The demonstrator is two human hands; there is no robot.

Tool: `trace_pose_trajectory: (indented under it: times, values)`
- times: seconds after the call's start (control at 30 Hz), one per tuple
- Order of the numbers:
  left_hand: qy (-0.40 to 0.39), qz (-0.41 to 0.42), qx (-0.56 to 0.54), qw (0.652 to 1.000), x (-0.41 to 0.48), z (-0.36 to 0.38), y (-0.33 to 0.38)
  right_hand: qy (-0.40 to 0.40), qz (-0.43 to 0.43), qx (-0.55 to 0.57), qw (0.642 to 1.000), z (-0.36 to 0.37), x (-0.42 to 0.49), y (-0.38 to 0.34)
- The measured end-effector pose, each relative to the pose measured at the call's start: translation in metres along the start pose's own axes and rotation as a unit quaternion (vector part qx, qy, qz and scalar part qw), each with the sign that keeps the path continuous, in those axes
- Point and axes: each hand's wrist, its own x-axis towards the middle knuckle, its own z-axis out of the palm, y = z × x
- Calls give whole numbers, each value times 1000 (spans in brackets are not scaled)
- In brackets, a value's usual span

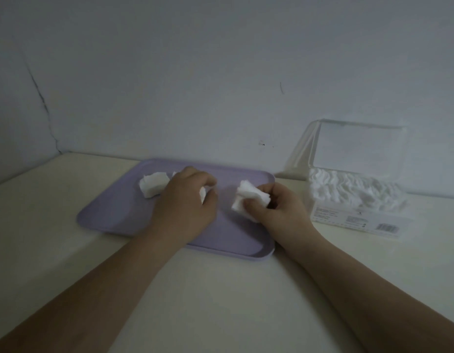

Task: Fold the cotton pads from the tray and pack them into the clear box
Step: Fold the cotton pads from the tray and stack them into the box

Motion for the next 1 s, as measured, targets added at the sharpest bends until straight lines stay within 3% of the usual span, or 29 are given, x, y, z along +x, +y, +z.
trace_pose_trajectory:
  times: [0.1, 0.2, 0.33, 0.43, 0.53, 0.7, 0.9, 1.0]
  values:
    - [-71, -34, 116, 990, -7, -12, -10, 11, -7, 7, 1000, -1, -3, -4]
    - [-118, -38, 54, 991, -15, -11, -5, 15, -15, -9, 1000, -2, -5, -6]
    - [-79, -31, -66, 994, -14, 0, -4, 11, -27, -40, 999, -2, -5, -6]
    - [-32, -68, -66, 995, -12, 4, -8, 28, -36, -46, 998, -1, -4, -3]
    - [-109, -180, -80, 974, -5, 4, -15, 53, -41, -36, 997, -1, -1, -2]
    - [-181, -143, -5, 973, -1, 3, -11, 46, -43, -41, 997, 0, 1, 1]
    - [-180, -157, -121, 963, -4, -1, -8, 55, -40, -44, 997, 1, 3, 4]
    - [-205, -165, -228, 937, -2, -9, -5, 59, -42, -46, 996, 0, 3, 6]
